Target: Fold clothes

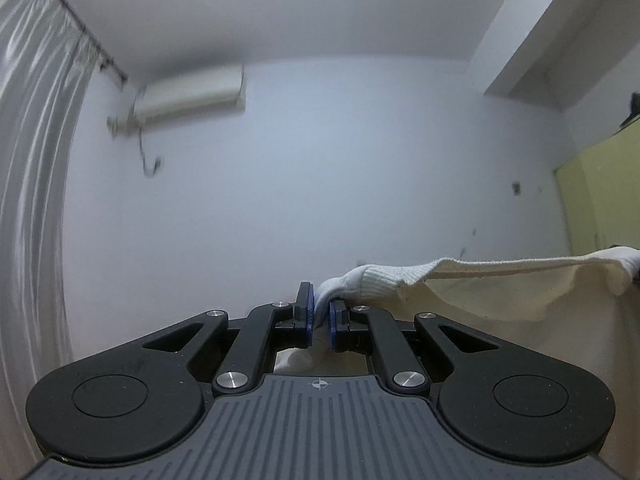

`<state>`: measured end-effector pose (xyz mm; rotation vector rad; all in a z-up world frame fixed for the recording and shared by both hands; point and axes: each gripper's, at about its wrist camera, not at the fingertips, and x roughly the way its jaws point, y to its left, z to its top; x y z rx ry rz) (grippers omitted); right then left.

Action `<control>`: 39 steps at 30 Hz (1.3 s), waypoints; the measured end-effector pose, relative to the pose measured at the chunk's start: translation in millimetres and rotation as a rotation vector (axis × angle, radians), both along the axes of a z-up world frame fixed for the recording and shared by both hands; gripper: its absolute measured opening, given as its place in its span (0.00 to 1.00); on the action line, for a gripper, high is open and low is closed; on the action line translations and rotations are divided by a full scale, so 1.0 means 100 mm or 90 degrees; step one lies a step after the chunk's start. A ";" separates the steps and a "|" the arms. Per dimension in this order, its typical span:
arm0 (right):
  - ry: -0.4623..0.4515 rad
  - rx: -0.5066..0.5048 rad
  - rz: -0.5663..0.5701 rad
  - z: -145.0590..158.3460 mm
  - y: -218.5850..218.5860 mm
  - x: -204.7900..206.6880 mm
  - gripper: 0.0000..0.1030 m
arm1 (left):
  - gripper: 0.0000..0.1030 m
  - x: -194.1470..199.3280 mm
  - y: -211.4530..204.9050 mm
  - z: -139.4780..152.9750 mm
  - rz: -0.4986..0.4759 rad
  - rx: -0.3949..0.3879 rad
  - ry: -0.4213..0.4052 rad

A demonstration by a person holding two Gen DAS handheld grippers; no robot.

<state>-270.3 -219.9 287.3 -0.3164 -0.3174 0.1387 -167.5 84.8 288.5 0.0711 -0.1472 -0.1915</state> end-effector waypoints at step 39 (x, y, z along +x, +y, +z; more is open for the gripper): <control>0.542 -0.055 -0.141 -3.68 -0.04 4.51 0.67 | 0.40 4.24 -0.58 -3.69 0.194 0.216 0.524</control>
